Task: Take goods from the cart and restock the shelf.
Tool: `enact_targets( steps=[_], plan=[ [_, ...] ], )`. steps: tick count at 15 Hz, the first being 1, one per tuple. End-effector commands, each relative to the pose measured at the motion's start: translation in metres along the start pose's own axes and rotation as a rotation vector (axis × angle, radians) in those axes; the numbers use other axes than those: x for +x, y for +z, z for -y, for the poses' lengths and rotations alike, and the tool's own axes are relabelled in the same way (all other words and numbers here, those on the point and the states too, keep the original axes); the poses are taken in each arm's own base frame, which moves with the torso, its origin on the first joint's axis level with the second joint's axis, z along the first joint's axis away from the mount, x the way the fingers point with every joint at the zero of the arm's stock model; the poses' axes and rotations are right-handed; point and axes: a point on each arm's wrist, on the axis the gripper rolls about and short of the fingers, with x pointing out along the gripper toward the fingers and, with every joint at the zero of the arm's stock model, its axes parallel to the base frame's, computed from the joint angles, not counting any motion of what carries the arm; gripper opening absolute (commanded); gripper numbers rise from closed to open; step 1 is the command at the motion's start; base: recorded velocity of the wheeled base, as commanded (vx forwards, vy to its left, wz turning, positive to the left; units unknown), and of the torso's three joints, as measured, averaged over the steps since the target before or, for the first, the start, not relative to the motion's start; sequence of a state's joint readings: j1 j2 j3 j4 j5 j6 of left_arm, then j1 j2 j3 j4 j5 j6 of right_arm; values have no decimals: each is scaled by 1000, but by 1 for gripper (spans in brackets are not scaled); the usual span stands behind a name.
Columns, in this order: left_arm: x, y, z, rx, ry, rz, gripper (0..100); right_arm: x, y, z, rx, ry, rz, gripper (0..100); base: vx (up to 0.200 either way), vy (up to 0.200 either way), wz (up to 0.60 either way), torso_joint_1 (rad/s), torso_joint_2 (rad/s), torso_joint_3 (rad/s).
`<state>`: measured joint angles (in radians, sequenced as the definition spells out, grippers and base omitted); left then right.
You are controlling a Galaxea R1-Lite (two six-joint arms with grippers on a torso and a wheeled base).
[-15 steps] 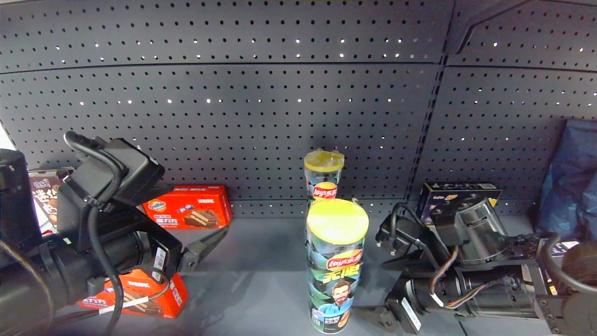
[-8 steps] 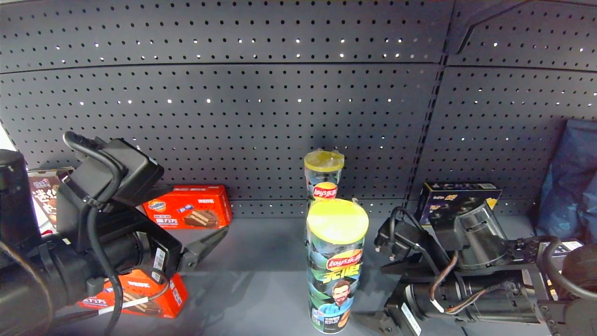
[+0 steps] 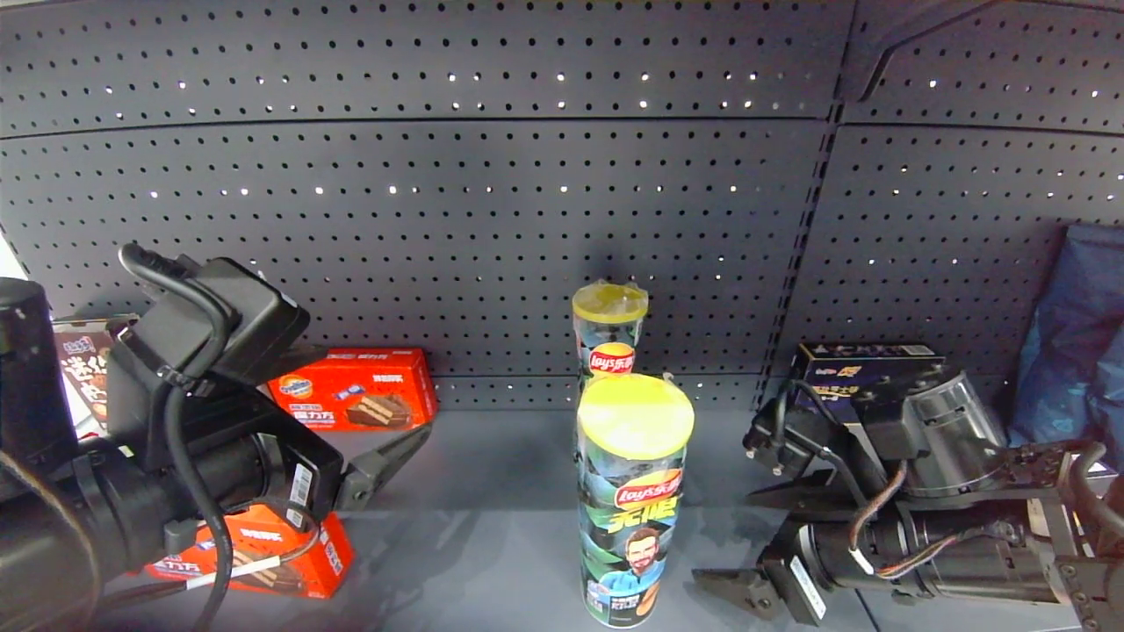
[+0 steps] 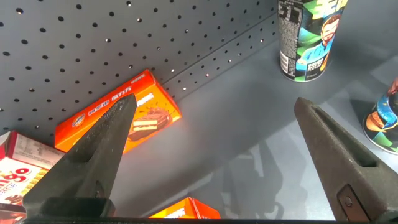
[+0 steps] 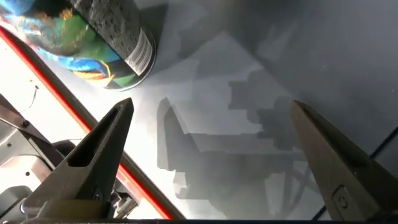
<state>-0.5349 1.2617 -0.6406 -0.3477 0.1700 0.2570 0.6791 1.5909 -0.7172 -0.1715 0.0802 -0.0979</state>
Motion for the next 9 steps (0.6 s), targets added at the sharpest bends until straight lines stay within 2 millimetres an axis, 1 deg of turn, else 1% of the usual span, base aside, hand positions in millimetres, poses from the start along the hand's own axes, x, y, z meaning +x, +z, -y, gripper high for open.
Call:
enact_targets(
  steps=[1, 5, 9],
  plan=[
    [0, 1, 0, 0, 0, 2, 100, 6, 1, -3, -8, 10, -12, 100, 0, 0, 0, 0, 0, 0],
    [1, 0, 0, 1, 0, 0, 100, 17, 6, -3, -11, 16, -21, 100, 0, 0, 0, 0, 0, 0],
    [1, 0, 0, -1, 0, -1, 100, 21, 8, -3, -12, 17, -24, 100, 0, 0, 0, 0, 0, 0]
  ],
)
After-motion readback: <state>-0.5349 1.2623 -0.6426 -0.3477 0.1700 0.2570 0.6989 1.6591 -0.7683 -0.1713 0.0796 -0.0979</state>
